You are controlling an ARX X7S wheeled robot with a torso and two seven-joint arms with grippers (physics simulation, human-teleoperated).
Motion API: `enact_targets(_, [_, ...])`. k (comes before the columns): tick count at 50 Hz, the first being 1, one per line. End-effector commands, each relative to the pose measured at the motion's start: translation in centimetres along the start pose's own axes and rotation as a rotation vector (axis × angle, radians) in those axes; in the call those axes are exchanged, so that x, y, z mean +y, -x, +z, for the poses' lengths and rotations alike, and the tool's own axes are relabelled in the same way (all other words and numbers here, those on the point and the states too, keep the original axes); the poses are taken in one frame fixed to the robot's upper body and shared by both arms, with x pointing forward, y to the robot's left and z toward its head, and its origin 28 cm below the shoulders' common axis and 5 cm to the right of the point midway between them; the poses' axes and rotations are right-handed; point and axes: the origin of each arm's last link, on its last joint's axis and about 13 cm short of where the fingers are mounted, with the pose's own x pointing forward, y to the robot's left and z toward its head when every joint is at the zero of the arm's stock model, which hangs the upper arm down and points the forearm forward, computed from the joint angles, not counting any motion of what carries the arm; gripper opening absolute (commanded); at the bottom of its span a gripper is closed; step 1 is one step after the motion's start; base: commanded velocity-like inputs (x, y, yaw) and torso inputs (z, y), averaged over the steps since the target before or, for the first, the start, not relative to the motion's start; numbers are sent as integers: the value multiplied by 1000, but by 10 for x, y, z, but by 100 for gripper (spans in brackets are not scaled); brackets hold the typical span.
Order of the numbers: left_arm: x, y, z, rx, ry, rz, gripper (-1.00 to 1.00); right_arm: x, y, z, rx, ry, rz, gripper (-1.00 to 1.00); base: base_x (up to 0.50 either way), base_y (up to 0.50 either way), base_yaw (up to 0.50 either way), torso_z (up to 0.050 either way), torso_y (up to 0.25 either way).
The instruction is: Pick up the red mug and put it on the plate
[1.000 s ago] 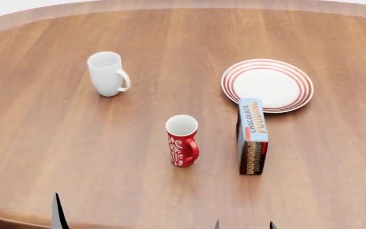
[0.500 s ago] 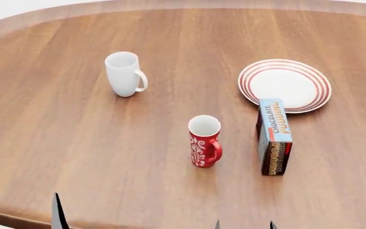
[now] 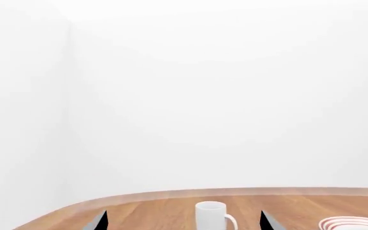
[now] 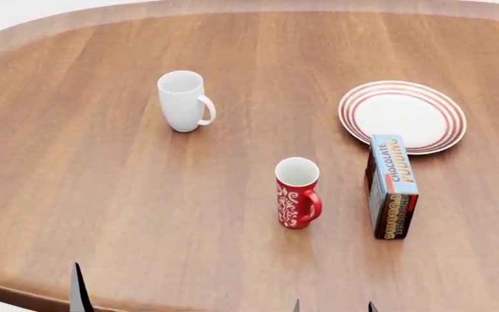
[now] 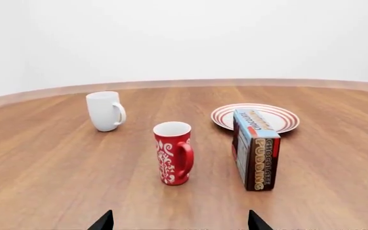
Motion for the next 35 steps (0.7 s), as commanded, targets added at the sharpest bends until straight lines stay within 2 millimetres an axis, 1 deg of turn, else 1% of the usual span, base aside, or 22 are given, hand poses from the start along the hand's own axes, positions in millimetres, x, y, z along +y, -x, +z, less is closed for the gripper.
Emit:
enact_targets(1, [0,0,0,0,1,0,100,0,0,0,0,-4,-8,100,0,0,0,0,0])
enact_targets(17, [0,0,0,-1,1,-1,100,0,1,1,-1,-10,-12,100,18,0,0,0,0])
enact_targets(35, [0,0,0,-2,1,0,100,-1,0,0,-2,-11,-12,100,142,0,0,0,0])
